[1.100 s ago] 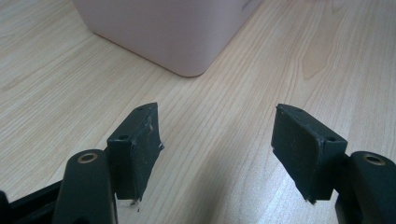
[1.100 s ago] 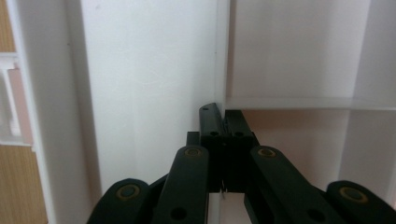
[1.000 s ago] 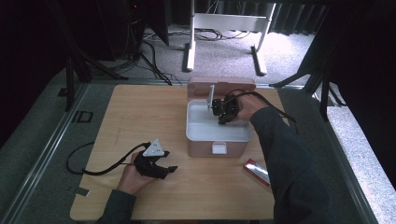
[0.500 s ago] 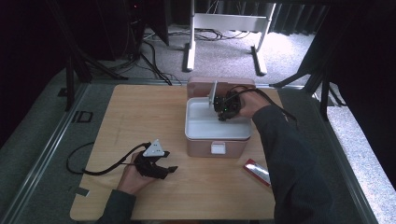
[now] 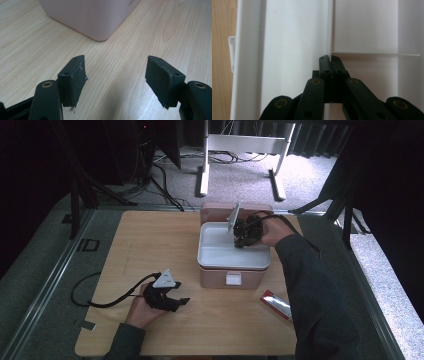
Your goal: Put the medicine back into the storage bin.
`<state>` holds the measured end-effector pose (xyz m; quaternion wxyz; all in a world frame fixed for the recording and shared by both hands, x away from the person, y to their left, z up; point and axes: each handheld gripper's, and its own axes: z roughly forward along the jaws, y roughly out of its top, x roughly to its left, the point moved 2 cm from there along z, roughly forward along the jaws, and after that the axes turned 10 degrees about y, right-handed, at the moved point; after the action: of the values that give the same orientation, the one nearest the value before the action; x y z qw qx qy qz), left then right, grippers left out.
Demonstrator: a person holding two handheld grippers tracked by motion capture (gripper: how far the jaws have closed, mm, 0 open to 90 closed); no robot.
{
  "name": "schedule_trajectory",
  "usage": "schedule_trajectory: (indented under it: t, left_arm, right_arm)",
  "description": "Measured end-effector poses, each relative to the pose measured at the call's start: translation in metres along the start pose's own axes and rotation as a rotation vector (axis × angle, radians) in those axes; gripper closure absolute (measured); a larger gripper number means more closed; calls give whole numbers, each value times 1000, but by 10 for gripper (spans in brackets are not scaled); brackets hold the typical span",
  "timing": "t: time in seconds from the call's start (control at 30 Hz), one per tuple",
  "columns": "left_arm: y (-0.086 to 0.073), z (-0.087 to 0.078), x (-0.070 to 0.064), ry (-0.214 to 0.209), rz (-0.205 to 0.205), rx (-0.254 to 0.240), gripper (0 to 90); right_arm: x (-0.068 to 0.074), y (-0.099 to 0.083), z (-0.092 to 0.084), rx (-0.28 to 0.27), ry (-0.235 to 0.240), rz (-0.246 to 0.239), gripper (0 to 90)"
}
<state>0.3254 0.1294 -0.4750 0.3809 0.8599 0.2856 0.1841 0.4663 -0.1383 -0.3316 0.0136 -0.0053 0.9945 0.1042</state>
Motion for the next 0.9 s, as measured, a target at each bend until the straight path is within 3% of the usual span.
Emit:
schedule_trajectory:
  t: [0.33, 0.67, 0.9]
  left_arm:
    - [0, -2, 1, 3, -1, -4, 329]
    - [0, -2, 2, 3, -2, -2, 329]
    - [0, -2, 2, 4, 1, -1, 329]
  right_arm:
    - [9, -15, -10, -59, -1, 0, 895]
    - [24, -51, -17, -106, -10, 35, 894]
    - [35, -82, -23, -113, -46, 64, 894]
